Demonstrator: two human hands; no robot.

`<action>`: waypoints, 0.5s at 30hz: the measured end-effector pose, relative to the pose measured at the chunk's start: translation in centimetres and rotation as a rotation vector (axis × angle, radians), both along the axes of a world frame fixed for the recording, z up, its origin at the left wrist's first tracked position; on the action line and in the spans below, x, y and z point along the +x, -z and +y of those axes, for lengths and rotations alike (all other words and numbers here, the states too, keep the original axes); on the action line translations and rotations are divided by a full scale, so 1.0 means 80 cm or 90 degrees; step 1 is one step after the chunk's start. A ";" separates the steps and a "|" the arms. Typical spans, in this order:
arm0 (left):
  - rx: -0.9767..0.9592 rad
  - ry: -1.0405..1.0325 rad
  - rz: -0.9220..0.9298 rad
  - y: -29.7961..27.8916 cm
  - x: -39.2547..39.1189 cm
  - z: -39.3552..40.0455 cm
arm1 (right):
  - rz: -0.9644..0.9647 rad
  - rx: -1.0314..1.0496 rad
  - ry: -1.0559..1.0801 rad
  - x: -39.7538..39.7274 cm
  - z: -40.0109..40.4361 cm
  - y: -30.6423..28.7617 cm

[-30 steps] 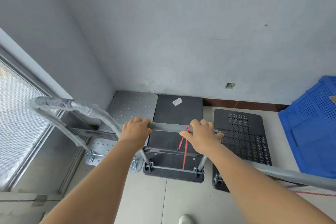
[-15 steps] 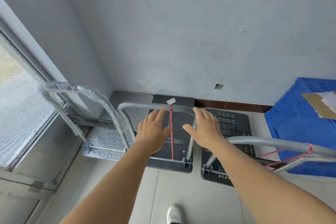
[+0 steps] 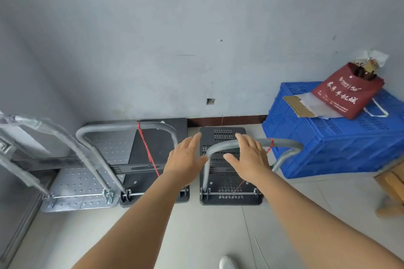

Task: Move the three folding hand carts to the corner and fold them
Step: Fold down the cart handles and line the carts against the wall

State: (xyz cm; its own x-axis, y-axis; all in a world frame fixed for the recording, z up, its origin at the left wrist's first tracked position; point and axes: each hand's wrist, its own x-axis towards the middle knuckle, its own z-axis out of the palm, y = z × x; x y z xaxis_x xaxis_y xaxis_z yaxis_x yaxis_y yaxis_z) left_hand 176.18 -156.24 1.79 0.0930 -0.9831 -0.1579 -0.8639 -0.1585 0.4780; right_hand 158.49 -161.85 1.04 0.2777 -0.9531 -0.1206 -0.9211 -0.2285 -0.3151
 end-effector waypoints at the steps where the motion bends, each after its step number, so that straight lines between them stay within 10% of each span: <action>1: 0.004 0.011 0.000 0.001 -0.013 -0.008 | 0.002 0.003 0.012 -0.015 -0.005 0.002; 15: 0.111 0.071 -0.112 0.055 -0.170 -0.159 | 0.099 0.130 0.002 -0.209 -0.144 0.050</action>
State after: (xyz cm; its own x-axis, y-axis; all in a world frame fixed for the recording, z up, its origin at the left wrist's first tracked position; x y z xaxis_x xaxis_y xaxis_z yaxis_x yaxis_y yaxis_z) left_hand 162.57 -168.98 -2.64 0.0268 -0.9484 -0.3160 -0.9482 -0.1242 0.2925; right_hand 141.79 -173.38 -2.92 0.2374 -0.9054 -0.3520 -0.9628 -0.1711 -0.2090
